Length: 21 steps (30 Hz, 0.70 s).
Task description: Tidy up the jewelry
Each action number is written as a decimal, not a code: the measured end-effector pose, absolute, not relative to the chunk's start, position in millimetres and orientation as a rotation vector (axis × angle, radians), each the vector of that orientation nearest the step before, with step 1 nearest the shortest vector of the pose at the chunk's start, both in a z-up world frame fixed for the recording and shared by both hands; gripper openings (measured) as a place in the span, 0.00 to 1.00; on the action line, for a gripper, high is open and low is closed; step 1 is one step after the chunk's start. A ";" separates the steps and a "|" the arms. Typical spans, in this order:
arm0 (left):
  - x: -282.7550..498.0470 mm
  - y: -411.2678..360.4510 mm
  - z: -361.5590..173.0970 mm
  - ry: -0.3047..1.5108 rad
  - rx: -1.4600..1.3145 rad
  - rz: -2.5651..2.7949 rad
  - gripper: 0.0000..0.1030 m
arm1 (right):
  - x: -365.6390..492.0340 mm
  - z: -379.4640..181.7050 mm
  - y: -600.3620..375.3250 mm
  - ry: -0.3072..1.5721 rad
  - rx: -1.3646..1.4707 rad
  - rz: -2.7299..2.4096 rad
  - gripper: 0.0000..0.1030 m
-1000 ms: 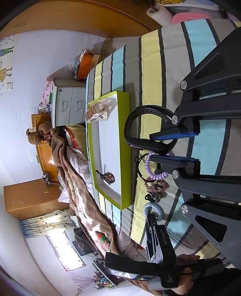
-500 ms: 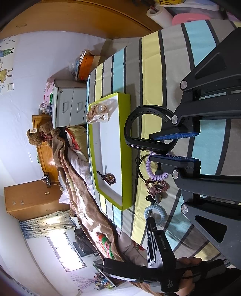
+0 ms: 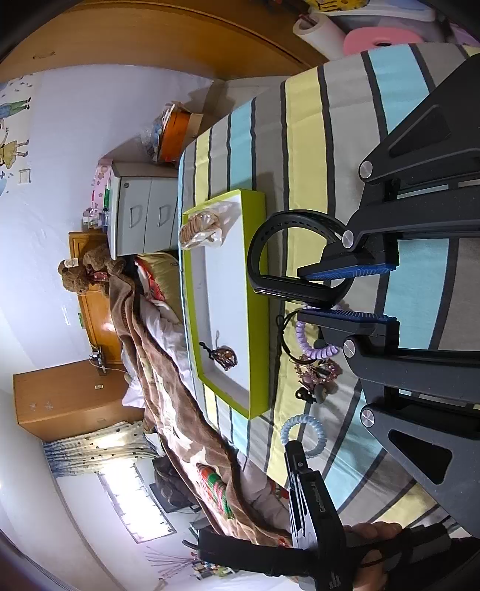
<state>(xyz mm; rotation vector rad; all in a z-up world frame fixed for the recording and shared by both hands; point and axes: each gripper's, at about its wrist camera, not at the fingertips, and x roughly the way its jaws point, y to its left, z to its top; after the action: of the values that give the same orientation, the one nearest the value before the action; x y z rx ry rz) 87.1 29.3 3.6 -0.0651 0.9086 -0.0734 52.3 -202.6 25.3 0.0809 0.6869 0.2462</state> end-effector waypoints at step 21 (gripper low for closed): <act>88.7 28.4 56.3 0.792 -0.092 -0.129 0.09 | 64.7 58.6 -204.4 0.615 0.050 0.230 0.16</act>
<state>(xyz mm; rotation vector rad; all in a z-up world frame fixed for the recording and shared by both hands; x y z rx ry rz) 88.7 28.4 56.3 -0.0924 0.7918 -0.1288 64.7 -204.4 58.6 0.0497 0.6150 0.2296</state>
